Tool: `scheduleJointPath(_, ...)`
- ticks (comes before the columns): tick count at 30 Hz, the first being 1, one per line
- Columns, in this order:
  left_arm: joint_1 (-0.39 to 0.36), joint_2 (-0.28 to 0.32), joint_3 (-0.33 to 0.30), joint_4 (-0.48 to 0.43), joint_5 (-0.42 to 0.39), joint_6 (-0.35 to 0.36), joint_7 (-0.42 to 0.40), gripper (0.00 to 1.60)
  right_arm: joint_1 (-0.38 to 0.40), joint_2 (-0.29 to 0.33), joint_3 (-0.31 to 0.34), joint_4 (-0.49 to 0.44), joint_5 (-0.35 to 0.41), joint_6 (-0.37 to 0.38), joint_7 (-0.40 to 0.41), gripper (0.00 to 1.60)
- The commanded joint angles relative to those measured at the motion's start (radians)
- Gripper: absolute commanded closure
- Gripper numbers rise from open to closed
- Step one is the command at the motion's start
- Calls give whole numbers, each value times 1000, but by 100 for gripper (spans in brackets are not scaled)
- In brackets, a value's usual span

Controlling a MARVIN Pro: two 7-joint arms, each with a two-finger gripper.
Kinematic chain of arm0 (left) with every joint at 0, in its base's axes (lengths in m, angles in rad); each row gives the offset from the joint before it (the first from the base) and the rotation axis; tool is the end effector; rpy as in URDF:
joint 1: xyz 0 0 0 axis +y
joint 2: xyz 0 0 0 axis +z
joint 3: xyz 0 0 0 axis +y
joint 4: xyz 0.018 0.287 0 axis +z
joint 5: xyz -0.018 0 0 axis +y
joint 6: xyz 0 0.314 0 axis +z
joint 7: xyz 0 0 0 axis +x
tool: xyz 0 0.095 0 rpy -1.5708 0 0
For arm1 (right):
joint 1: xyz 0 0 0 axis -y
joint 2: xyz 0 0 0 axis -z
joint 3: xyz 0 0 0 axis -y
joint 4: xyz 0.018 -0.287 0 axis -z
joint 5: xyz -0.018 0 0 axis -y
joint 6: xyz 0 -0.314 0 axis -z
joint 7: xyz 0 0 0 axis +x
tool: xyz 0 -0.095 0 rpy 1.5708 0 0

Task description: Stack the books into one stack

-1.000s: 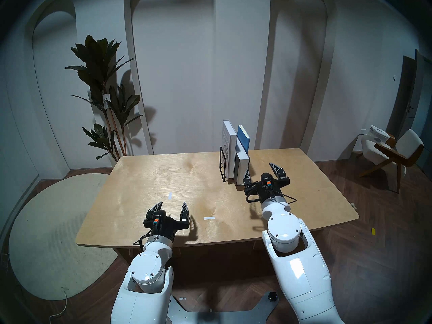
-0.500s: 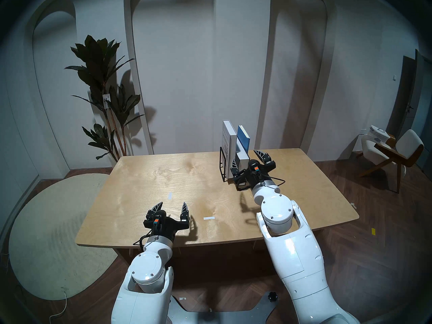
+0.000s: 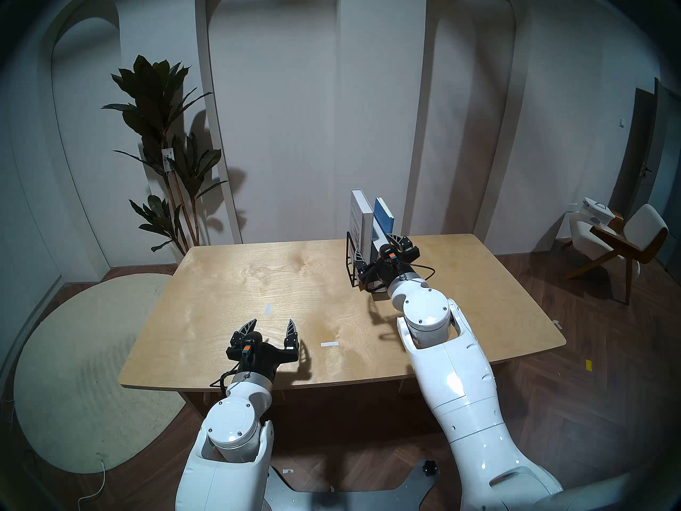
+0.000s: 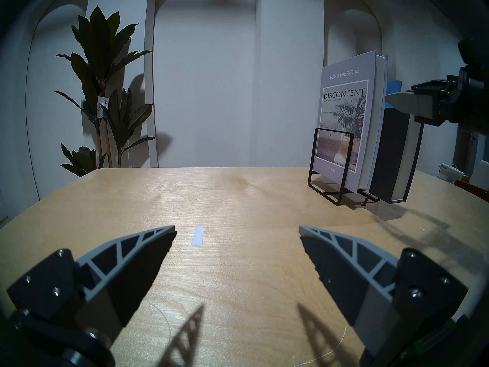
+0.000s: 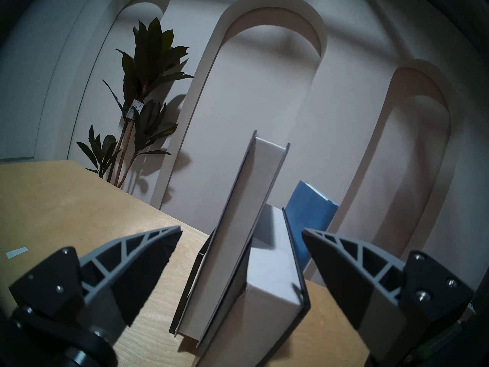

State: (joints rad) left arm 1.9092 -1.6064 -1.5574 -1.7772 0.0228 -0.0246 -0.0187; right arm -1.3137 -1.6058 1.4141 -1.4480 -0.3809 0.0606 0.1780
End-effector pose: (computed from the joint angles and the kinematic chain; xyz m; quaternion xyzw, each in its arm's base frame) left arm 0.3251 -0.0153 -0.3457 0.7438 -0.0025 0.6682 0.0140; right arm 0.4902 0.0914 -0.2467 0.6605 0.2395 0.7109 0.0317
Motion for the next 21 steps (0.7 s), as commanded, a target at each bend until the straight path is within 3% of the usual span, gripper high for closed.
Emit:
scheduleJointPath(1,-7,1,0,-20,-2,-6,1,0,120,-22,11,67,-16,-32,16,0)
scheduleJointPath(9,-7,0,-1,-20,-1,-6,-1,0,176,-35,30,134,-27,-58,35,0)
scheduleJointPath(21,-6,0,-1,-22,-2,-6,-2,0,295,-51,31,321,-53,-103,62,0)
